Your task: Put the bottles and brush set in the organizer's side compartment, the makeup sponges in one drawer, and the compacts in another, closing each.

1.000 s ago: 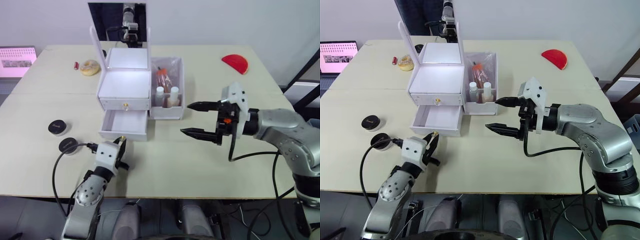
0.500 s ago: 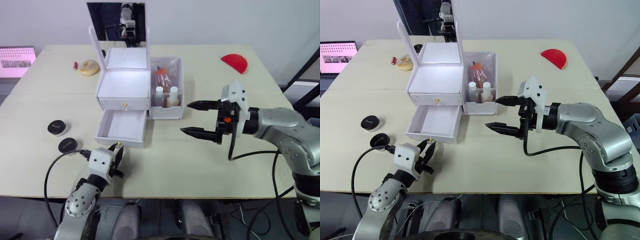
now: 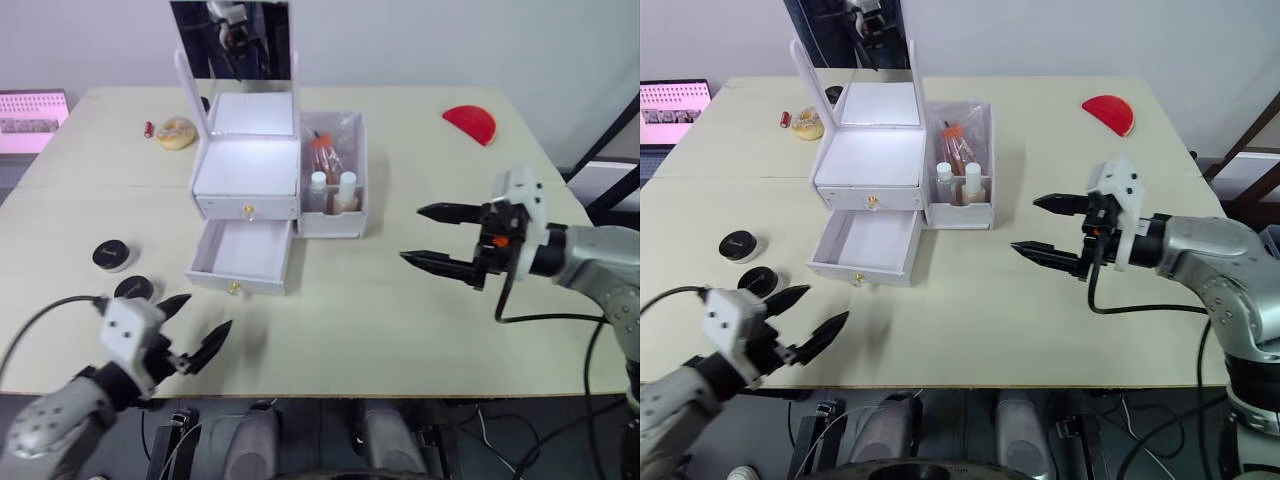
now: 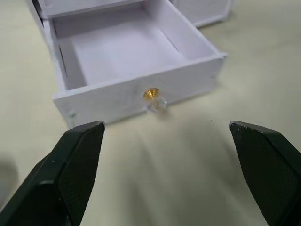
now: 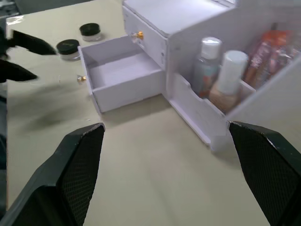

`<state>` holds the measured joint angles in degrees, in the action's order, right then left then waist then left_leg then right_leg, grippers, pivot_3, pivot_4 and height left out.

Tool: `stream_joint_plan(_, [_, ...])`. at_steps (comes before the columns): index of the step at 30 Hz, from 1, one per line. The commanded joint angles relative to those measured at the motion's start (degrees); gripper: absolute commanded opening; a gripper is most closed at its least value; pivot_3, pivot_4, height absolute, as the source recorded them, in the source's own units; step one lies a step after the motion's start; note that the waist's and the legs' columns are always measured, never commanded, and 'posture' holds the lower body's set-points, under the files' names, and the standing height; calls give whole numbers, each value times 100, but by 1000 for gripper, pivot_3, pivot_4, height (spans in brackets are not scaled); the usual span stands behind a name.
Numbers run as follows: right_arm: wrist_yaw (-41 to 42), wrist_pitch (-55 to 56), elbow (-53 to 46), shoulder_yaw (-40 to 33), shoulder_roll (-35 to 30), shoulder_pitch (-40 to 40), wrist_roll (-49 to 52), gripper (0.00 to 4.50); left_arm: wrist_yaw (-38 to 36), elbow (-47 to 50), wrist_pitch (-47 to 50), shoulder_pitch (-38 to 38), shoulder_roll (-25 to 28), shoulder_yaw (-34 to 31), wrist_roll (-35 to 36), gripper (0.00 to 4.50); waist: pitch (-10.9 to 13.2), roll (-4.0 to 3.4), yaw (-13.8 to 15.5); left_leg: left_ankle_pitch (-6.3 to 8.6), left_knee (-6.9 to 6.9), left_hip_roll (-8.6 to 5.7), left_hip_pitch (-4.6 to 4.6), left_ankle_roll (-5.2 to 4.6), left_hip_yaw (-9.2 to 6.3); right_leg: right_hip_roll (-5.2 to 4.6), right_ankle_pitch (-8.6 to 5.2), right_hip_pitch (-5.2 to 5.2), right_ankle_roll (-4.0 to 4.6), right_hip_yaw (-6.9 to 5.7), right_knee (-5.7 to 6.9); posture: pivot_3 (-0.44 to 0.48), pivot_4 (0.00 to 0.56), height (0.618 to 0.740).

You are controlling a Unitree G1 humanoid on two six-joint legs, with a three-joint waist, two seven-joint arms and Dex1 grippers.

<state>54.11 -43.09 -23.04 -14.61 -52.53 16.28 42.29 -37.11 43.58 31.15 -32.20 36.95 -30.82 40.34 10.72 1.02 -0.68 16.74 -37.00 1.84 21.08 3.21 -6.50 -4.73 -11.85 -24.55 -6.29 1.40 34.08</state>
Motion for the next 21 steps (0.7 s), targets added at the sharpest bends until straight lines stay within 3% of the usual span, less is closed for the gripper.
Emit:
stream_joint_plan(1, [517,473,327,-830,-318,-586,-168,4500,-1136,-1082,372,-316,729,-1914,800,4444,1,0,-1,0,0,0,4,-1,-1,0,0,-5,0,-4,2,0,150,739])
stream_joint_plan(3, [755,642,469,-1070,-382,-923,-179,4500,-1526,-1696,268,-409,996,-2294,620,4444,2,-4,-22,2,-1,0,5,-4,-1,-1,-1,-5,1,-5,-2,0,150,739])
stream_joint_plan(6, [1229,1163,931,-1525,-397,-1641,-423,4500,-1993,-3367,-229,-250,1453,-2745,96,4444,0,0,-27,4,-3,0,7,-4,4,-3,-1,-5,1,-3,-11,0,150,739])
stream_joint_plan(12, [1651,1883,1869,-2239,-417,-2391,-781,4500,-2451,-5465,-1243,185,1942,-2930,-643,4444,-1,2,-70,7,-1,0,15,-1,13,-8,-1,-16,1,-3,-21,0,150,739])
stream_joint_plan(16, [1792,2262,2225,-2490,-347,-2708,-949,4500,-2620,-6301,-1670,507,2163,-2903,-860,4444,-3,3,-68,7,3,1,19,0,14,-9,-1,-21,1,-3,-24,0,150,739])
stream_joint_plan(21, [1650,2299,2145,-2474,-253,-2653,-865,4500,-2755,-6532,-1826,762,2212,-2749,-968,4444,-2,1,-84,7,8,2,19,-1,15,-9,0,-23,2,-2,-22,0,150,739])
